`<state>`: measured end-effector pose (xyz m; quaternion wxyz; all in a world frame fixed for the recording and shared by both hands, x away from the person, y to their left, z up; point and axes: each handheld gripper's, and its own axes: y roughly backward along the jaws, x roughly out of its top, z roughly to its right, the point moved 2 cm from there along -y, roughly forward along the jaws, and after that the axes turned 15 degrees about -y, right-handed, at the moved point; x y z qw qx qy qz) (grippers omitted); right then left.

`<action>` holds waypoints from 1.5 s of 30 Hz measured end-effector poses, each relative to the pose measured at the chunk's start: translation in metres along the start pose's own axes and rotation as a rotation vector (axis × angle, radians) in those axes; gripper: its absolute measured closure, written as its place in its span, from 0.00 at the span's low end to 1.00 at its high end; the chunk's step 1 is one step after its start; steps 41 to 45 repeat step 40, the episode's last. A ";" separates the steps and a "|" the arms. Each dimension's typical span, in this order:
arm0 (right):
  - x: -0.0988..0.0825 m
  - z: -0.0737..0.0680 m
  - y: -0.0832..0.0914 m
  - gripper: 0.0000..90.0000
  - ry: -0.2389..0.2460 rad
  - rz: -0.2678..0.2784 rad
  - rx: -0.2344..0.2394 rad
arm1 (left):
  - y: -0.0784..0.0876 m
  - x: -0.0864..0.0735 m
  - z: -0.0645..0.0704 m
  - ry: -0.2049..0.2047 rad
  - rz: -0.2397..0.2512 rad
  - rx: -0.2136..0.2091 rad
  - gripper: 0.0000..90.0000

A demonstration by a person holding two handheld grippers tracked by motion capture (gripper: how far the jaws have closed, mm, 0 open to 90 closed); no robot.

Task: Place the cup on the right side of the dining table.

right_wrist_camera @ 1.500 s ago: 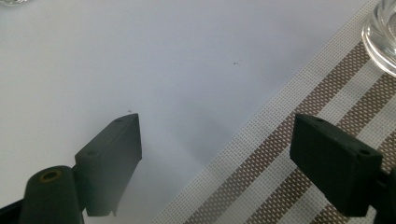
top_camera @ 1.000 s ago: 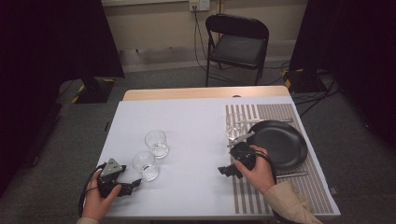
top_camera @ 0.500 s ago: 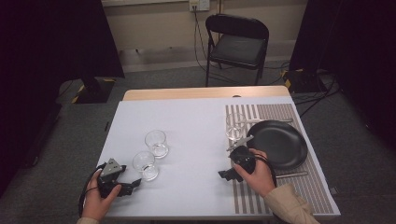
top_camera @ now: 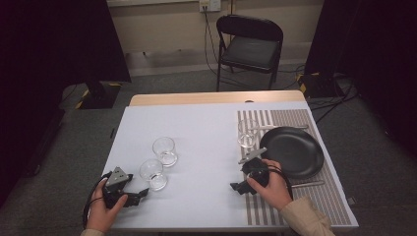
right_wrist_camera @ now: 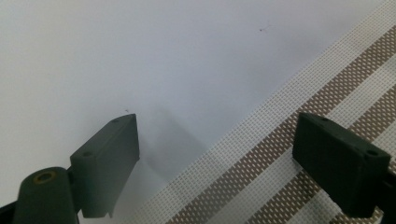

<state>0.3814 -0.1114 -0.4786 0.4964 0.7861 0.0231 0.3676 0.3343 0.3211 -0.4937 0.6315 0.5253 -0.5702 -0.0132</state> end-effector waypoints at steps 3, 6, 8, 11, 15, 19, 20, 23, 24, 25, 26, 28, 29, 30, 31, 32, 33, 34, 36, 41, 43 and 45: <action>-0.004 -0.001 0.000 0.15 0.006 0.028 -0.009 | 0.000 0.000 0.000 0.000 0.000 0.000 0.15; -0.008 -0.002 -0.001 0.15 0.031 0.058 -0.021 | 0.000 0.000 0.000 0.001 0.000 0.000 0.15; -0.009 -0.003 -0.001 0.15 0.041 0.067 -0.025 | 0.000 0.000 0.000 0.001 0.000 0.000 0.15; -0.011 -0.003 -0.002 0.15 0.056 0.078 -0.032 | 0.000 0.000 0.000 0.001 0.001 0.000 0.15; -0.013 -0.004 -0.002 0.15 0.066 0.092 -0.036 | 0.000 0.000 0.000 0.001 0.000 0.000 0.15; -0.015 -0.003 -0.002 0.15 0.065 0.105 -0.033 | 0.000 0.000 0.000 0.002 0.001 0.000 0.15; -0.015 -0.003 -0.002 0.15 0.066 0.109 -0.033 | 0.000 0.000 0.000 0.001 0.000 0.000 0.15; -0.016 -0.003 -0.002 0.15 0.067 0.113 -0.033 | 0.000 0.000 0.000 -0.001 0.000 0.001 0.15; -0.016 -0.003 -0.002 0.15 0.066 0.115 -0.033 | 0.000 0.000 0.000 -0.001 0.000 0.001 0.15; -0.016 -0.003 -0.002 0.15 0.065 0.120 -0.031 | 0.000 0.000 0.000 -0.001 0.000 0.001 0.15; -0.017 -0.003 -0.002 0.14 0.064 0.122 -0.035 | 0.000 0.000 0.000 0.002 0.002 0.001 0.15; -0.016 -0.004 -0.002 0.14 0.065 0.118 -0.042 | 0.000 0.000 0.000 0.001 0.001 0.001 0.15; -0.016 -0.004 -0.002 0.14 0.064 0.116 -0.043 | 0.000 0.000 0.000 0.001 0.001 0.001 0.15; -0.016 -0.004 -0.003 0.14 0.064 0.116 -0.042 | 0.000 0.000 0.000 -0.002 0.000 0.001 0.15; -0.016 -0.004 -0.003 0.14 0.065 0.117 -0.042 | 0.000 0.000 0.000 -0.002 0.000 0.001 0.15; -0.016 -0.004 -0.003 0.14 0.066 0.120 -0.043 | 0.000 0.000 0.000 -0.001 -0.001 0.000 0.15; -0.017 -0.004 -0.003 0.14 0.067 0.123 -0.040 | 0.000 0.000 0.000 0.000 0.000 0.000 0.15; -0.017 -0.004 -0.003 0.14 0.067 0.124 -0.038 | 0.000 0.000 0.000 0.000 0.001 0.001 0.15; -0.017 -0.004 -0.003 0.14 0.068 0.125 -0.040 | 0.000 0.000 -0.001 -0.002 0.000 0.000 0.15; -0.017 -0.004 -0.003 0.14 0.068 0.130 -0.037 | 0.000 0.000 0.000 0.000 0.000 -0.001 0.15; -0.017 -0.004 -0.003 0.14 0.068 0.130 -0.037 | 0.000 0.000 0.000 0.000 0.000 -0.001 0.15; -0.017 -0.004 -0.003 0.14 0.068 0.130 -0.037 | 0.000 0.000 0.000 0.000 0.000 -0.001 0.15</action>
